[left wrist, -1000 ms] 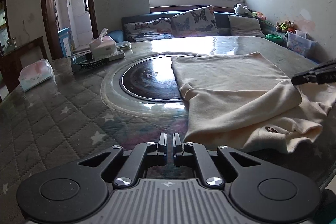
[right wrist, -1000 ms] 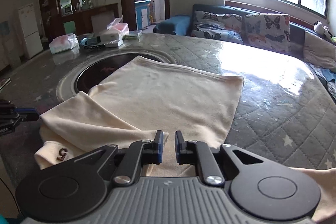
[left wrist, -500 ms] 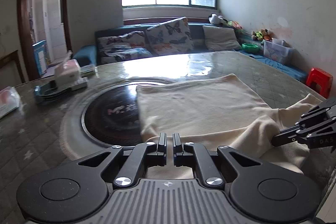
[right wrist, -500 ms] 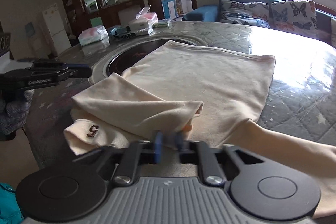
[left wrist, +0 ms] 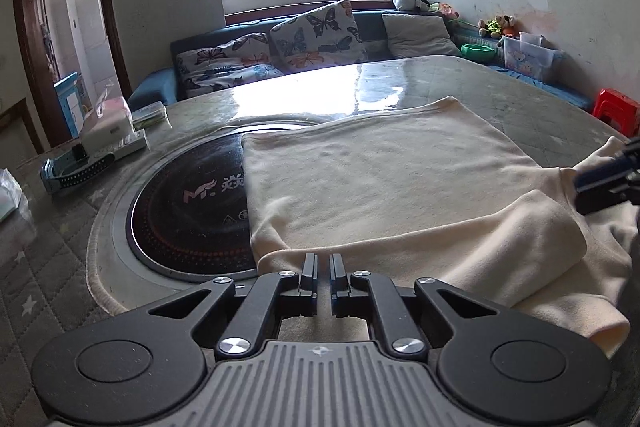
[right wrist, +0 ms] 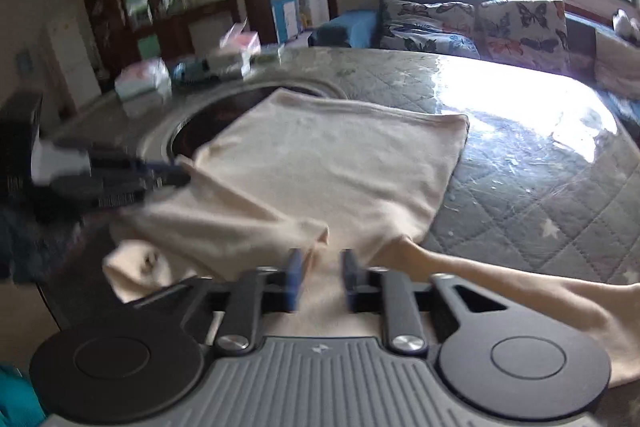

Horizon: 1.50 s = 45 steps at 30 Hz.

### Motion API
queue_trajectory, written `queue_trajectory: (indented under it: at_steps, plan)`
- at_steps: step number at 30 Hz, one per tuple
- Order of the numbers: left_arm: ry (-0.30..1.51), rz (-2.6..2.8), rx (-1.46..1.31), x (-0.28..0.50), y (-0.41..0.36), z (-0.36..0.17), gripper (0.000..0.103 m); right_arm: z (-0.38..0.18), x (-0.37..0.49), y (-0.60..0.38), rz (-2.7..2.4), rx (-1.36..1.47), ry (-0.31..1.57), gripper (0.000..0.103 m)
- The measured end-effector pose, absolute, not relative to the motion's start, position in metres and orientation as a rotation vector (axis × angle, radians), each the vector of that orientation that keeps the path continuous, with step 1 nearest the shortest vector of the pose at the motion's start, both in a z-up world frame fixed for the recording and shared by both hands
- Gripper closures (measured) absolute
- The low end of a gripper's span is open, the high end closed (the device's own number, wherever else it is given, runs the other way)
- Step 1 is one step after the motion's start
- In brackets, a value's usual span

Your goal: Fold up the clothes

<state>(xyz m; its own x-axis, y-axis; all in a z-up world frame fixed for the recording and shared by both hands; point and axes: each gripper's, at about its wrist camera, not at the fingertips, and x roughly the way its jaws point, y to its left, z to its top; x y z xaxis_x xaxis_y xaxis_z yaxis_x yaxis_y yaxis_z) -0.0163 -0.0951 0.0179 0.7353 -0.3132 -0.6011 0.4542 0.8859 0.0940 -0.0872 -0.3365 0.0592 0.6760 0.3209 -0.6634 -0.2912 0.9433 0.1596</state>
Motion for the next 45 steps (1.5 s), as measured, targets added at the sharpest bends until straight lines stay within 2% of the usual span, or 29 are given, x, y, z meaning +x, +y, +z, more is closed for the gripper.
queue_trajectory:
  at_steps: [3, 5, 6, 7, 8, 11, 13, 14, 17, 25, 27, 32, 35, 37, 44, 45]
  plan:
    - [0.584, -0.419, 0.279, -0.017, -0.097, 0.02, 0.093, 0.05, -0.066, -0.334, 0.338, 0.111, 0.754, 0.071]
    - [0.569, -0.406, 0.291, -0.016, -0.097, 0.021, 0.078, 0.044, -0.057, -0.332, 0.342, 0.141, 0.778, 0.072]
    - [0.566, -0.4, 0.29, -0.014, -0.096, 0.021, 0.072, 0.041, -0.054, -0.331, 0.344, 0.14, 0.786, 0.074]
    - [0.57, -0.398, 0.285, -0.011, -0.094, 0.021, 0.072, 0.037, -0.051, -0.329, 0.345, 0.133, 0.796, 0.078]
    - [0.577, -0.401, 0.284, -0.009, -0.094, 0.02, 0.072, 0.035, -0.05, -0.327, 0.344, 0.124, 0.797, 0.086]
    - [0.596, -0.411, 0.292, -0.003, -0.094, 0.016, 0.075, 0.038, -0.051, -0.321, 0.335, 0.081, 0.773, 0.094]
    - [0.582, -0.384, 0.307, -0.003, -0.096, 0.015, 0.096, 0.046, -0.053, -0.318, 0.326, 0.055, 0.732, 0.098]
    - [0.575, -0.369, 0.303, -0.002, -0.095, 0.015, 0.098, 0.05, -0.053, -0.317, 0.327, 0.054, 0.718, 0.098]
    - [0.553, -0.315, 0.286, -0.001, -0.093, 0.016, 0.103, 0.049, -0.049, -0.316, 0.292, 0.026, 0.717, 0.098]
    - [0.538, -0.38, 0.267, -0.007, -0.09, 0.026, 0.1, 0.052, -0.056, -0.32, 0.315, 0.038, 0.703, 0.089]
    - [0.53, -0.453, 0.298, -0.012, -0.097, 0.027, 0.095, 0.05, -0.053, -0.321, 0.323, 0.051, 0.716, 0.071]
    - [0.532, -0.537, 0.385, -0.011, -0.118, 0.018, 0.092, 0.038, -0.043, -0.322, 0.341, 0.097, 0.769, 0.072]
    - [0.542, -0.583, 0.423, -0.007, -0.124, 0.015, 0.082, 0.035, -0.043, -0.318, 0.358, 0.091, 0.781, 0.073]
    - [0.531, -0.614, 0.442, -0.008, -0.126, 0.015, 0.071, 0.034, -0.043, -0.319, 0.358, 0.095, 0.779, 0.073]
    - [0.54, -0.673, 0.482, -0.007, -0.128, 0.009, 0.073, 0.033, -0.042, -0.322, 0.363, 0.103, 0.782, 0.073]
    - [0.543, -0.684, 0.479, -0.006, -0.129, 0.009, 0.087, 0.033, -0.042, -0.321, 0.365, 0.103, 0.781, 0.073]
